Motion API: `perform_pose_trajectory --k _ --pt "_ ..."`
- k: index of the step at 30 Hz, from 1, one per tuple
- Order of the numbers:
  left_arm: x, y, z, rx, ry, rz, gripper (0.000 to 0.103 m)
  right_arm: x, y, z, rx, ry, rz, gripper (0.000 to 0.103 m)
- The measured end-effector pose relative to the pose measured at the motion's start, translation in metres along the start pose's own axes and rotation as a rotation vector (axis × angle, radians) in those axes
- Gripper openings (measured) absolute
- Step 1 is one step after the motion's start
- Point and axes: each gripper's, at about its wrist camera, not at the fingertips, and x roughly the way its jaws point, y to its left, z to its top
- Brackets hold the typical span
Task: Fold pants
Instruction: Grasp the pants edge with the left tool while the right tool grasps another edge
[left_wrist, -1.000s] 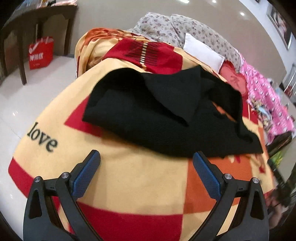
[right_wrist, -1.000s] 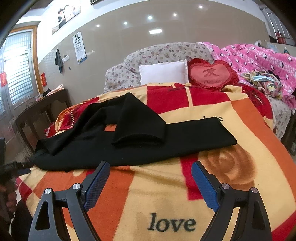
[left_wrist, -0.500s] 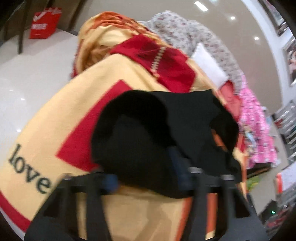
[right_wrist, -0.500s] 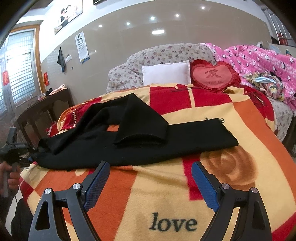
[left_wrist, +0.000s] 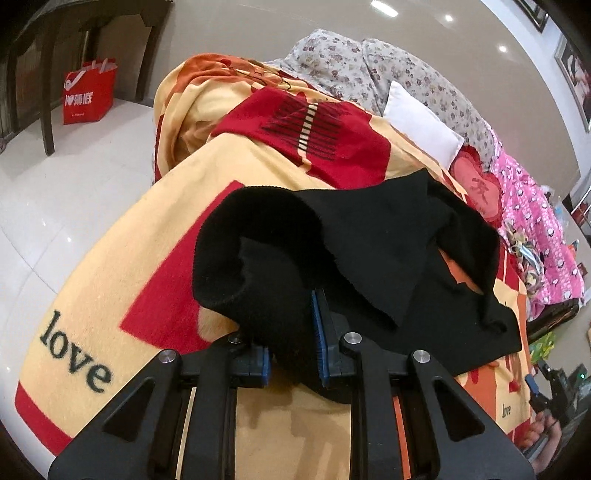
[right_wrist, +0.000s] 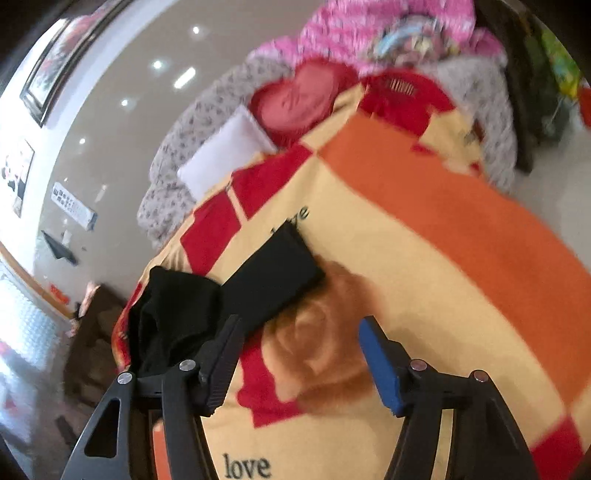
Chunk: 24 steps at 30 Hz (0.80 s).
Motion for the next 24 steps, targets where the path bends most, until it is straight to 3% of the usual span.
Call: perform_pose_trajectory --k 3,4,11,12,13,14,20,24 --pt "-0.002 0.004 0.000 -0.026 -0.013 0.010 0.016 0.027 -0.001 0.013 0.028 0.073 0.037 0.055" --pt "-0.002 0.004 0.000 -0.029 -0.015 0.011 0.013 0.034 -0.003 0.016 0.045 0.080 0.045 0.049" --pt "-0.001 0.007 0.000 -0.066 -0.008 0.006 0.010 0.064 -0.002 0.040 0.153 0.048 0.102 0.044" --pt "-0.001 0.007 0.000 -0.067 -0.007 0.006 0.010 0.067 -0.002 0.041 0.165 0.056 0.107 0.038" --pt "-0.002 0.009 -0.001 -0.076 -0.007 0.000 0.009 0.070 -0.006 0.040 0.195 0.072 0.110 0.013" --pt "-0.002 0.011 -0.001 -0.089 -0.002 -0.010 0.009 0.072 -0.010 0.039 0.214 0.082 0.109 0.004" --pt "-0.018 0.014 -0.011 -0.079 0.001 -0.056 0.004 0.043 -0.011 0.031 0.192 0.068 0.112 0.004" --pt "-0.044 0.017 -0.022 -0.068 0.004 -0.100 0.004 0.010 -0.015 0.020 0.204 0.108 0.107 0.004"
